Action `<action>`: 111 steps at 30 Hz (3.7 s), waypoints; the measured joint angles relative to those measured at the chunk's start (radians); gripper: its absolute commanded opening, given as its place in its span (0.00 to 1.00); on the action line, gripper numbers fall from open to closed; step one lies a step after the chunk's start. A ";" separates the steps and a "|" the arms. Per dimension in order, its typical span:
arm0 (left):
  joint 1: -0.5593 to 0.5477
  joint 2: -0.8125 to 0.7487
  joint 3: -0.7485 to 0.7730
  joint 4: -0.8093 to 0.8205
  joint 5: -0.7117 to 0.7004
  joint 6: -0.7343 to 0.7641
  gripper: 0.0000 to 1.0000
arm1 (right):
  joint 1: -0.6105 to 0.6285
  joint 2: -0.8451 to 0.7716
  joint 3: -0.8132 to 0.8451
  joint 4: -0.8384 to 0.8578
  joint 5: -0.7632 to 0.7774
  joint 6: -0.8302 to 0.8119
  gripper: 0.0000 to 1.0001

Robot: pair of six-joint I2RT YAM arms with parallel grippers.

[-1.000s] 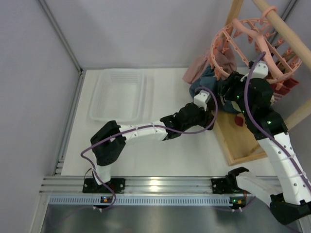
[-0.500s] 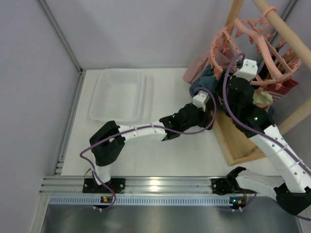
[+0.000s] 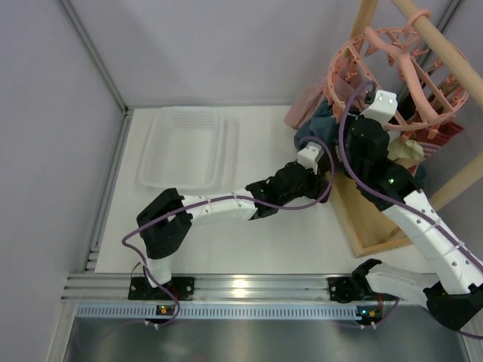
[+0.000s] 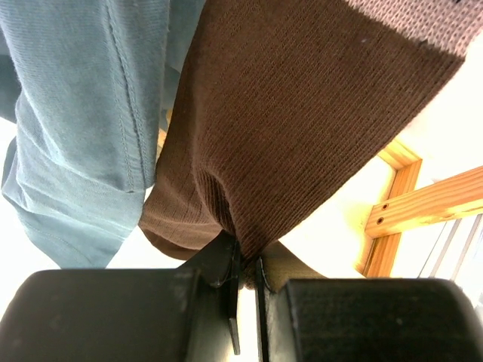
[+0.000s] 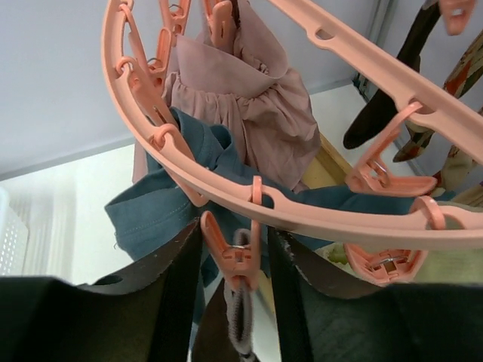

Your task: Remove the socks clipped to the hanger

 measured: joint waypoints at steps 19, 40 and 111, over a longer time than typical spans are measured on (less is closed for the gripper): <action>0.138 -0.183 -0.122 -0.069 0.035 -0.003 0.00 | -0.014 0.014 -0.013 0.029 -0.008 0.005 0.00; 0.879 -0.358 -0.099 -0.438 -0.169 -0.095 0.00 | -0.020 -0.034 -0.026 0.018 -0.071 0.030 0.00; 0.148 0.137 0.298 -0.096 0.219 -0.055 0.48 | -0.243 -0.151 0.072 -0.327 -0.309 -0.146 0.61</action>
